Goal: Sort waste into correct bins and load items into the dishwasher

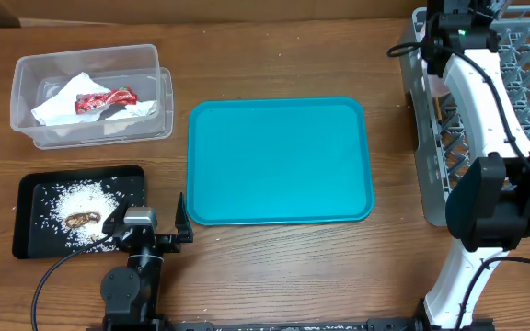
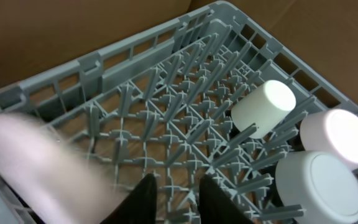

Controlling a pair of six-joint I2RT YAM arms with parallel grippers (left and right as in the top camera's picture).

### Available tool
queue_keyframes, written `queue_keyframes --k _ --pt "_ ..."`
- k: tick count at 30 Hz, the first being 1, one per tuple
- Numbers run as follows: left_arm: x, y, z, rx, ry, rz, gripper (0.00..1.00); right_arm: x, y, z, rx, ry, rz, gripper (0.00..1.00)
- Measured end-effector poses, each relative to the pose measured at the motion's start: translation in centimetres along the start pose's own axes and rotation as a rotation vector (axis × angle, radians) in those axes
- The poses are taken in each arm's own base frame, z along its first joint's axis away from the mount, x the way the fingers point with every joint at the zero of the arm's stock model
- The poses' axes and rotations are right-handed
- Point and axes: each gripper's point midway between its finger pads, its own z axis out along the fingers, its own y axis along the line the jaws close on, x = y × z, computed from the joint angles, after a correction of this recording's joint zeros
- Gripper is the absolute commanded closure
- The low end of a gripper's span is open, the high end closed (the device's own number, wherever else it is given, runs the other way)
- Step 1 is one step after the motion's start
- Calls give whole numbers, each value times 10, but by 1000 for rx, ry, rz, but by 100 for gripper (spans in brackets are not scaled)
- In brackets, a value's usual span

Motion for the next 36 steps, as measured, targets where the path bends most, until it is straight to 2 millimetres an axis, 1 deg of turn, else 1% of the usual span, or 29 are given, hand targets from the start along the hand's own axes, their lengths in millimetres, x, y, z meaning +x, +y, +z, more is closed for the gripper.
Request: queue_keyframes --k 1,2,3,4,6,8,9,11,13,14,15,16,17,18,19,20,21,23,25,27,33,36 --pt "0 0 0 0 0 0 0 1 0 0 0 2 -7 36" --pt "0 0 0 0 0 0 0 3 -1 0 4 9 -25 30" --pt "0 0 0 0 0 0 0 5 -1 -1 5 15 -35 14" --pt "0 0 0 0 0 0 0 6 -1 -1 7 19 -46 0" --pt "0 0 0 0 0 0 0 5 -4 -5 7 21 -45 0" --pt "0 0 0 0 0 0 0 0 -7 -15 -8 16 -25 0" --pt "0 0 0 0 0 0 0 -5 -8 -24 -27 8 -6 0" --pt "0 0 0 0 0 0 0 -17 -12 -46 -89 -5 47 0" --pt "0 0 0 0 1 0 0 -31 -17 -77 -193 -13 107 0" --pt "0 0 0 0 0 0 0 -40 -23 -100 -265 -18 143 0" --pt "0 0 0 0 0 0 0 -46 -29 -117 -319 -22 168 0" --pt "0 0 0 0 0 0 0 -53 -37 -135 -372 -28 191 0" --pt "0 0 0 0 0 0 0 -60 -49 -158 -438 -36 219 0" --pt "0 0 0 0 0 0 0 -64 -59 -175 -480 -42 235 0" --pt "0 0 0 0 0 0 0 -67 -71 -195 -527 -46 250 0" --pt "0 0 0 0 0 0 0 -65 -83 -211 -563 -40 254 0" --pt "0 0 0 0 0 0 0 -61 -92 -223 -590 -27 252 0" --pt "0 0 0 0 0 0 0 -48 -104 -239 -627 15 245 0" --pt "0 0 0 0 0 0 0 -31 -110 -245 -638 77 226 1" --pt "0 0 0 0 0 0 0 -15 -111 -245 -634 142 202 1" --pt "0 0 0 0 0 0 0 18 -101 -238 -645 254 164 1" --pt "0 0 0 0 0 0 0 35 -106 -238 -642 290 148 1"
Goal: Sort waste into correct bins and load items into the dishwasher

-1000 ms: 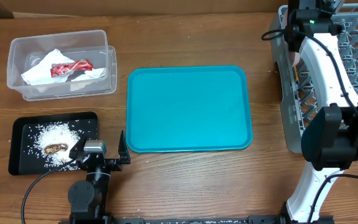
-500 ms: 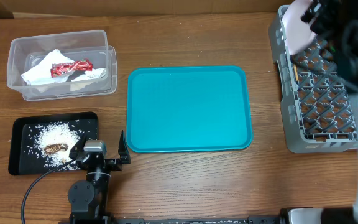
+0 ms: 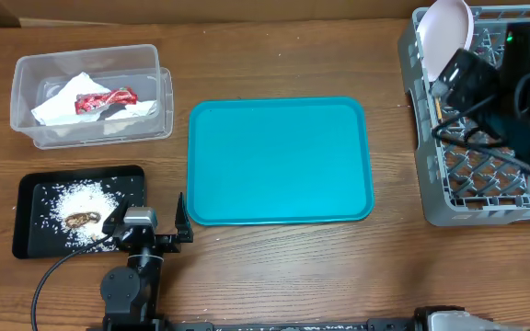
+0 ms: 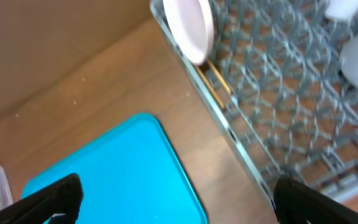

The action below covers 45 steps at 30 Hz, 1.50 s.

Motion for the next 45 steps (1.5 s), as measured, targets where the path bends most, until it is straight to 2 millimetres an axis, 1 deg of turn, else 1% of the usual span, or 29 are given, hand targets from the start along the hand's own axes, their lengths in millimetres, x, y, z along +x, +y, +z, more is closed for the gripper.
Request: queue_keyframes --k 3,8,9,10,11,14,19,22,27,32,34,36,40,45 --pt "0 0 0 -1 1 0 0 17 -12 -12 -5 2 2 1" --pt "0 0 0 0 0 0 0 47 -32 -46 -59 -43 12 0" --pt "0 0 0 0 0 0 0 56 -37 -52 -74 -48 13 0" --pt "0 0 0 -1 0 0 0 63 -40 -56 -94 -60 15 0" --pt "0 0 0 0 0 0 0 67 -41 -56 -106 -65 16 0" --pt "0 0 0 0 0 0 0 94 -52 -50 -127 -52 15 0" --pt "0 0 0 0 1 0 0 125 -61 -27 -160 -47 30 0" --pt "0 0 0 -1 1 0 0 143 -62 -15 -195 -21 65 0" --pt "0 0 0 0 0 0 0 172 -58 5 -225 103 123 0" --pt "0 0 0 0 0 0 0 179 -55 12 -223 163 142 0" --pt "0 0 0 0 0 0 0 187 -59 14 -198 202 139 0" --pt "0 0 0 0 1 0 0 191 -63 16 -174 217 132 0" --pt "0 0 0 0 0 0 0 187 -70 18 -137 192 115 0" --pt "0 0 0 0 0 0 0 185 -73 19 -122 179 91 0"
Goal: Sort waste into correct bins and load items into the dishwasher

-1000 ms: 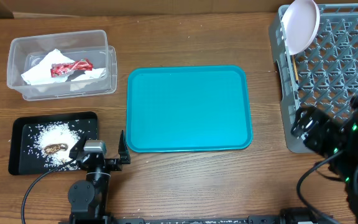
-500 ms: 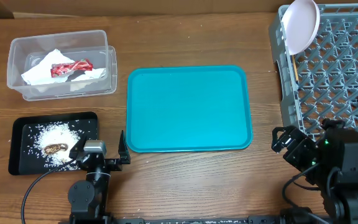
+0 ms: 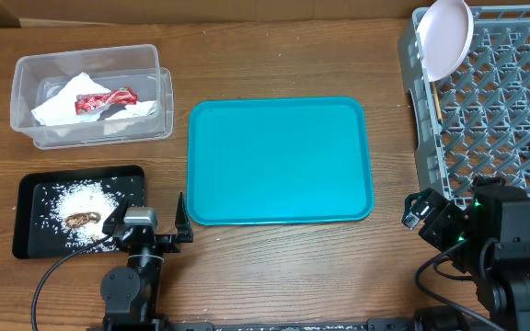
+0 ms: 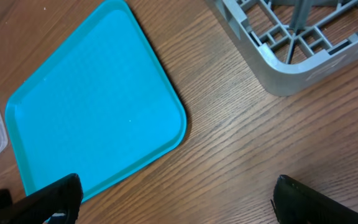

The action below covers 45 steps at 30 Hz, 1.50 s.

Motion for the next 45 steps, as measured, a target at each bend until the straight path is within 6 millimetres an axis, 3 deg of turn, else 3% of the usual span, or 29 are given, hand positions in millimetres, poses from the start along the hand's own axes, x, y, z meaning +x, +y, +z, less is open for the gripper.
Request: queue_keyframes --k 4,10,17,29,45 --pt "0 0 0 0 0 0 0 -8 5 2 -24 -38 -21 0" --pt "0 0 0 0 0 2 0 -21 15 18 -192 -265 -93 0" --pt "0 0 0 0 0 2 0 -30 38 7 -426 -559 -255 0" --pt "0 0 0 0 0 2 0 -23 36 34 -538 -740 -346 0" --pt "0 0 0 0 0 2 0 -26 42 24 -586 -919 -457 0"
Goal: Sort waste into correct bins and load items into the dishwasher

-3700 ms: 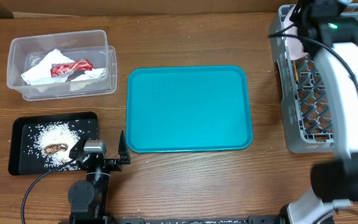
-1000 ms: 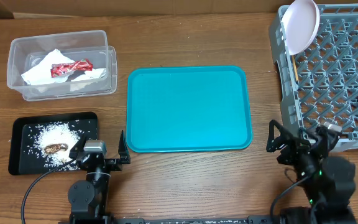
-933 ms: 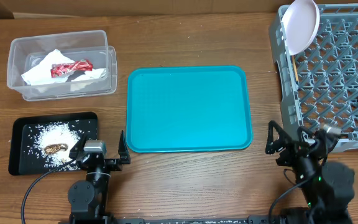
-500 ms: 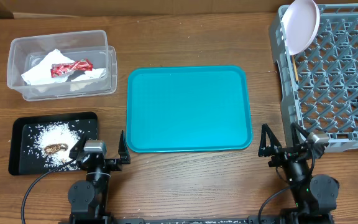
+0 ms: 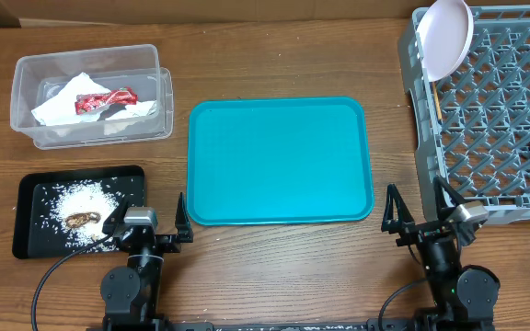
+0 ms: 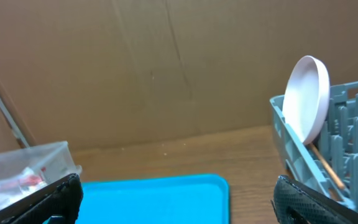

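Note:
A grey dishwasher rack (image 5: pixel 486 119) stands at the right with a pink plate (image 5: pixel 447 35) upright in its far left corner and white cups at its right edge. The plate (image 6: pixel 308 107) and rack (image 6: pixel 347 149) also show in the right wrist view. My right gripper (image 5: pixel 421 219) is parked open at the table's front edge, beside the rack's near corner, with nothing between its fingers (image 6: pixel 55 199). My left gripper (image 5: pixel 150 221) rests open at the front left. The teal tray (image 5: pixel 279 161) lies bare in the middle.
A clear plastic bin (image 5: pixel 88 95) at the back left holds a red wrapper (image 5: pixel 104 97) and crumpled paper. A black tray (image 5: pixel 76 210) at the front left holds white crumbs and a brown scrap. A wooden chopstick (image 5: pixel 432 97) lies along the rack's left wall.
My right arm has folded down from beside the rack's near corner to its parked pose at the front edge, gripper still open. Its camera now looks level across the table. The left arm is unchanged.
My right gripper was deep in the rack's far left corner, a blurred pale shape beside it. Then it was open above the rack with the pink plate standing in that corner. It then hung low near the table's front, and now it is parked.

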Controlling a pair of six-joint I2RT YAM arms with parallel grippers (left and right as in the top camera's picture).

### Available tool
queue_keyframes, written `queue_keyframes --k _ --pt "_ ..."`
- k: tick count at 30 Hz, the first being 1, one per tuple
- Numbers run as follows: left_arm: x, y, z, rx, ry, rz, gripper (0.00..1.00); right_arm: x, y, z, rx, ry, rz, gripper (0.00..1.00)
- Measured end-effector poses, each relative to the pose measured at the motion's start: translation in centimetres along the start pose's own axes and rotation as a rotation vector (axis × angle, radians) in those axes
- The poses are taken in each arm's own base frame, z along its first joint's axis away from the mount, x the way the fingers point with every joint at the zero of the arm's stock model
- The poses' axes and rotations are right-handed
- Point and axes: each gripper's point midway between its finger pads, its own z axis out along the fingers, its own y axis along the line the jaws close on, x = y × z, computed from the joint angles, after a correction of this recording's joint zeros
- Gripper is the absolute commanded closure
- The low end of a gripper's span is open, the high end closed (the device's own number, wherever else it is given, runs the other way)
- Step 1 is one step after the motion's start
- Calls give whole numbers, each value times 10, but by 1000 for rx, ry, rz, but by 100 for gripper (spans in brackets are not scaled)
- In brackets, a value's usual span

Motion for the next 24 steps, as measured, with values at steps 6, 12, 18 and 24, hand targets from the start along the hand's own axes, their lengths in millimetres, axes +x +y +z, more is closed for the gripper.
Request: queue_keyframes --k 6,12,18,24 --pt "0 0 0 0 0 0 0 32 -14 -3 58 129 -75 0" --pt "0 0 0 0 0 0 0 30 -25 -3 124 119 -103 0" --pt "0 0 0 0 0 0 0 27 -35 -5 174 110 -112 0" --pt "0 0 0 0 0 0 0 24 -44 -6 215 101 -118 0"
